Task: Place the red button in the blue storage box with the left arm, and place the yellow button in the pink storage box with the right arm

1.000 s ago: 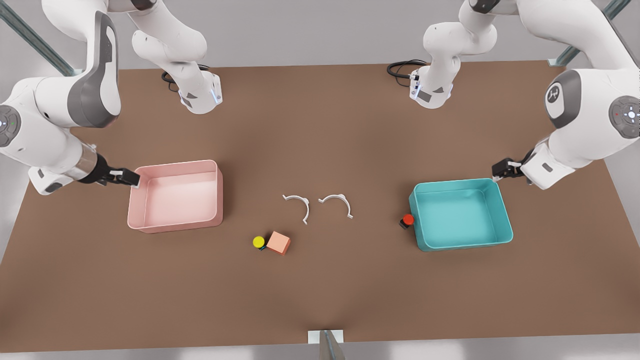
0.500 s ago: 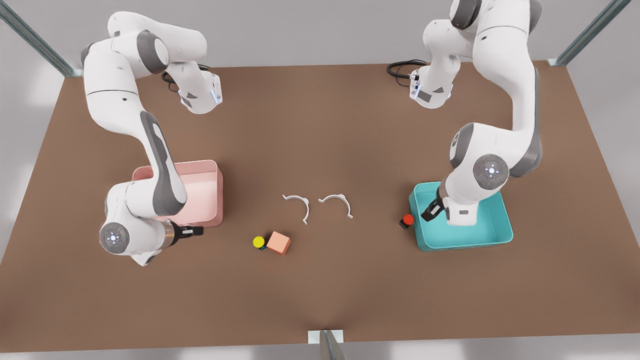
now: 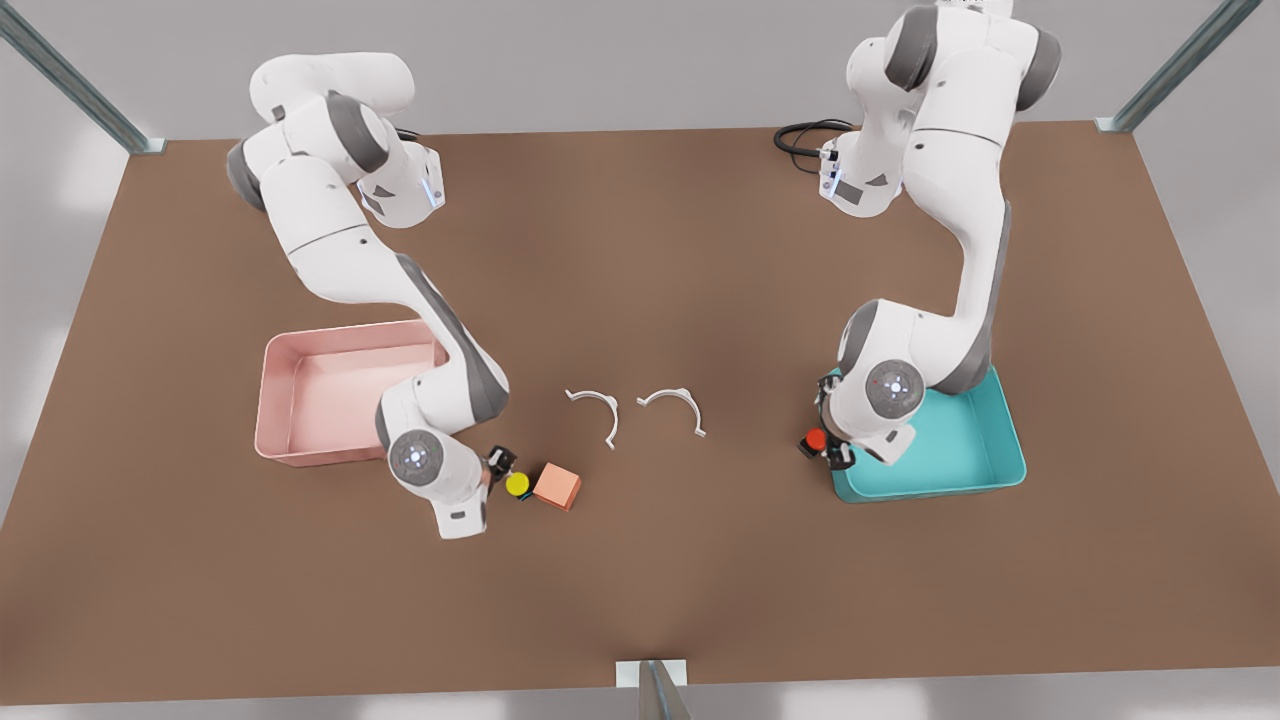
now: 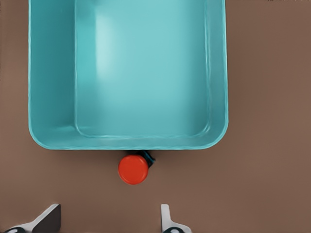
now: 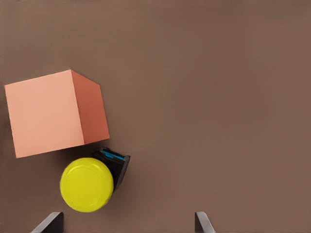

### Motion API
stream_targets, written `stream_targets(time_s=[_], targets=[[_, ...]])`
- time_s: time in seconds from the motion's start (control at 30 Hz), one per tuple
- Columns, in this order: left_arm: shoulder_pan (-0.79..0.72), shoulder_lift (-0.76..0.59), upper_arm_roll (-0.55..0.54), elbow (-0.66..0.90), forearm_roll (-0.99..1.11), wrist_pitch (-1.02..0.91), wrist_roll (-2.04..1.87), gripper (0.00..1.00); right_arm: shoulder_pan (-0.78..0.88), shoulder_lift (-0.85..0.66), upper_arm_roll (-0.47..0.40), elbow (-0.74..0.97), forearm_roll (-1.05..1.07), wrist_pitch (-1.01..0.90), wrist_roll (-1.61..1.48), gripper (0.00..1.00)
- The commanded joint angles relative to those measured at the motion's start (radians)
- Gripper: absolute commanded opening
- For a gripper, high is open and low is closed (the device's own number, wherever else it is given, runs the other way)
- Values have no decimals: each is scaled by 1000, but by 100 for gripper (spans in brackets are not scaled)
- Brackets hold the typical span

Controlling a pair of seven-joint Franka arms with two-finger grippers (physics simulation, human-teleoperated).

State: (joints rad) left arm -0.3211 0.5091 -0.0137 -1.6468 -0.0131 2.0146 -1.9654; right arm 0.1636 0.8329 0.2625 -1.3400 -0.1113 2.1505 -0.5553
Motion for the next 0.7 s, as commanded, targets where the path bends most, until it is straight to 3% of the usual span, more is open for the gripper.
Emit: stream_targets(time_s=[0.0,0.2,0.53,0.67], targets=[[-6,17,0,1,-2,32,-667,100,1,3,21,-1,4,81,-480,100],[-18,72,0,1,2,72,-638,100,40,3,40,-10,24,68,-419,100],[-32,114,3,-7,41,116,-273,100,33,35,11,-19,19,80,-402,100],[-29,127,8,-18,41,116,-222,100,36,35,11,-42,19,45,-117,100]])
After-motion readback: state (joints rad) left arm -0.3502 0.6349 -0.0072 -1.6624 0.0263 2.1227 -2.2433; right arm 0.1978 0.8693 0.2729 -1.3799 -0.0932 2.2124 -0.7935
